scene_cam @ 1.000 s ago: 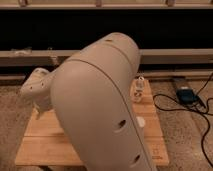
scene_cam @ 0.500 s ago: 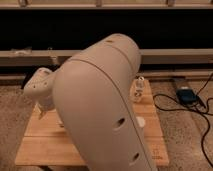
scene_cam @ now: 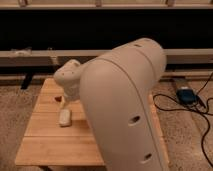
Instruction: Place the ceramic cup over the eraser
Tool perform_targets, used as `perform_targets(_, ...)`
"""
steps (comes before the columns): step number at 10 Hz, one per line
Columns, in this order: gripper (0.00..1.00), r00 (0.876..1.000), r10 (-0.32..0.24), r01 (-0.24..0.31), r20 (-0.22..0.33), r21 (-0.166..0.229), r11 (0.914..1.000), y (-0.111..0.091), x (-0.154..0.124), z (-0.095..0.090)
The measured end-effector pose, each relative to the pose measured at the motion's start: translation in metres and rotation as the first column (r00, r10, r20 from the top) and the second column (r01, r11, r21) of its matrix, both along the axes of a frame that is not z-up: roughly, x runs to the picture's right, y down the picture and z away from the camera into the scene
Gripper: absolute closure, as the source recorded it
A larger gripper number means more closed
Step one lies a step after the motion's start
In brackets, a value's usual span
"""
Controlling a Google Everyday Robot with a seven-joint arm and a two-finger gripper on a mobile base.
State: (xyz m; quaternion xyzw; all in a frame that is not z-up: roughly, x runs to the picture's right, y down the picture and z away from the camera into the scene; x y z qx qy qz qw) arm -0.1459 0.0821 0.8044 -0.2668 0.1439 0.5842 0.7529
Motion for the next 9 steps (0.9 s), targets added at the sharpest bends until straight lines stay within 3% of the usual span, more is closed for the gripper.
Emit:
perform_targets(2,0.2,0.997,0.047,-0.046,-0.06,0.007,0.9989,-0.007,0.049,-0.005)
perform_targets(4,0.2,0.985,0.101,-0.098,-0.139,0.024,0.9949,-0.012,0.104,-0.017)
perform_targets(7,0.2,0.958,0.157,-0.148,-0.239,0.059,0.9873,-0.018,0.164,-0.045)
perform_targets(9,0.2,0.933,0.2,-0.185,-0.299,0.079,0.9796,-0.019,0.204,-0.067)
